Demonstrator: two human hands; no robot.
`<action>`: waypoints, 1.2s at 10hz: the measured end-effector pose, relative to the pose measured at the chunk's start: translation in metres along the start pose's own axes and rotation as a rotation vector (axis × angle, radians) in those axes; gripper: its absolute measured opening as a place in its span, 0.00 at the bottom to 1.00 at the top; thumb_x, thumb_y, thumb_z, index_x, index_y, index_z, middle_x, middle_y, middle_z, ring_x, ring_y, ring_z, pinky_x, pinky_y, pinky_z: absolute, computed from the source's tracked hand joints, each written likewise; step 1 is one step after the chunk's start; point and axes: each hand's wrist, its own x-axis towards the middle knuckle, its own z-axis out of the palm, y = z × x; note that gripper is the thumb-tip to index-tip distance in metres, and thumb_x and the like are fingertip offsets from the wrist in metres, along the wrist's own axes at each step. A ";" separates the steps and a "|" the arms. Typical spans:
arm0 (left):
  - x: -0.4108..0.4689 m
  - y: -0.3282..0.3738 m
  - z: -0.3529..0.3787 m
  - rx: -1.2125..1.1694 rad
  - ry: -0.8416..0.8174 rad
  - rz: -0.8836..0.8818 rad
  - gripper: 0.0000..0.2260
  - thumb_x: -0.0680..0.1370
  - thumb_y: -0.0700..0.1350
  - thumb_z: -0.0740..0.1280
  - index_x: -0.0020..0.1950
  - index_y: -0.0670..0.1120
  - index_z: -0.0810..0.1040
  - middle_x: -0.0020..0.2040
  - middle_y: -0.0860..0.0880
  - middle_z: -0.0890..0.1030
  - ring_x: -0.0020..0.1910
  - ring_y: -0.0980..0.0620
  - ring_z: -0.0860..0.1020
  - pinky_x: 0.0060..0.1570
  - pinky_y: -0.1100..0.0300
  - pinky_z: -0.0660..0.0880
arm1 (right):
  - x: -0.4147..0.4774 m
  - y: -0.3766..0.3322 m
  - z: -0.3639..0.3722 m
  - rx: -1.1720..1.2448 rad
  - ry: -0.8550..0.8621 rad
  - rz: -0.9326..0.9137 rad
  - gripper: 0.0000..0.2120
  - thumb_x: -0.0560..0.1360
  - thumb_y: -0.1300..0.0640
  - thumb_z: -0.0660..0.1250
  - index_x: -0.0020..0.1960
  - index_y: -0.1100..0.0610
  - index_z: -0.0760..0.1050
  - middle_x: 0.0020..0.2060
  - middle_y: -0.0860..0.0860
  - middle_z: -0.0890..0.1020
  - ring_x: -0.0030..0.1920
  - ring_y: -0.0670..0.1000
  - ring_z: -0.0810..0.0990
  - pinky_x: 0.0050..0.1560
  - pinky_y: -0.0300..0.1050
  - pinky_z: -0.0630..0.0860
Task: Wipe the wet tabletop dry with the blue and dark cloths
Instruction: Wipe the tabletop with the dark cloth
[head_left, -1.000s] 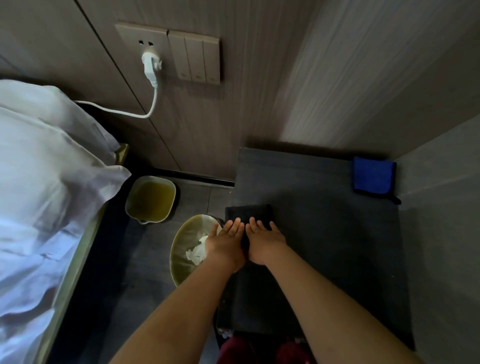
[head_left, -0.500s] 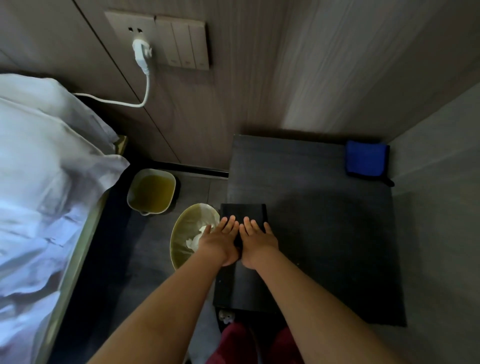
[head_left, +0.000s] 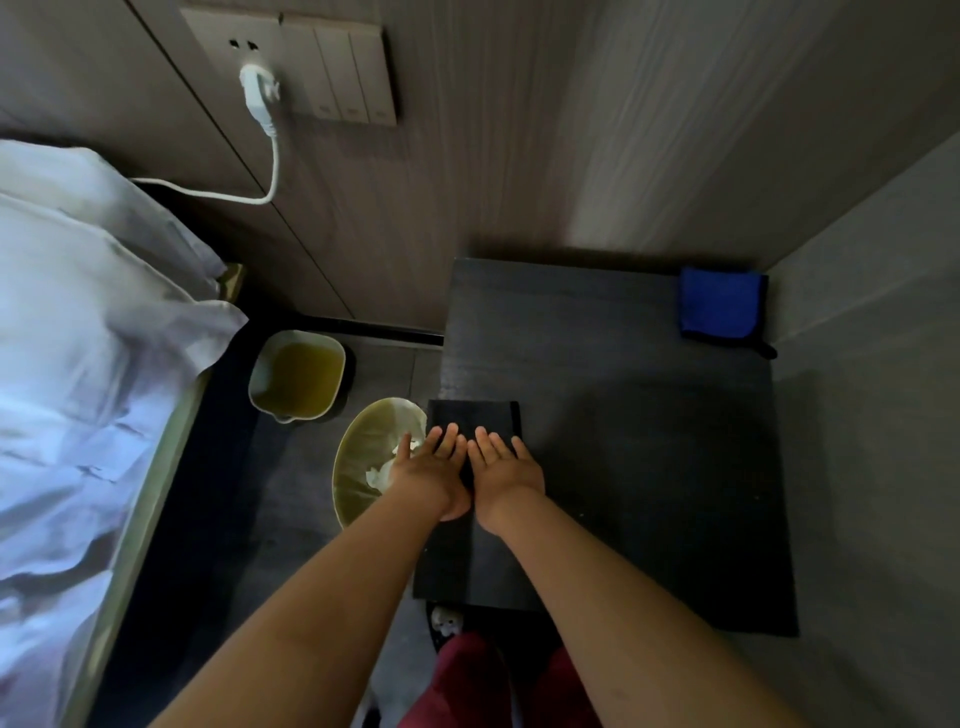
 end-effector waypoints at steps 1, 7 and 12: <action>-0.001 0.008 0.000 0.011 -0.006 -0.005 0.32 0.81 0.53 0.52 0.78 0.48 0.37 0.78 0.49 0.35 0.77 0.49 0.37 0.74 0.42 0.37 | -0.001 0.008 0.001 -0.012 -0.013 -0.014 0.35 0.81 0.57 0.56 0.78 0.54 0.36 0.78 0.50 0.36 0.78 0.49 0.37 0.76 0.52 0.37; -0.001 0.063 0.002 0.068 0.056 -0.023 0.33 0.81 0.59 0.49 0.78 0.48 0.36 0.78 0.49 0.34 0.77 0.49 0.35 0.74 0.45 0.35 | -0.018 0.066 0.013 -0.005 -0.040 -0.071 0.34 0.81 0.54 0.54 0.79 0.54 0.36 0.78 0.48 0.36 0.78 0.47 0.38 0.77 0.53 0.38; 0.002 0.115 -0.011 0.067 0.050 0.014 0.35 0.80 0.61 0.51 0.78 0.47 0.36 0.78 0.48 0.34 0.77 0.48 0.36 0.73 0.45 0.34 | -0.031 0.116 0.028 0.021 -0.040 -0.042 0.37 0.80 0.56 0.58 0.79 0.53 0.37 0.78 0.48 0.37 0.78 0.47 0.39 0.77 0.54 0.39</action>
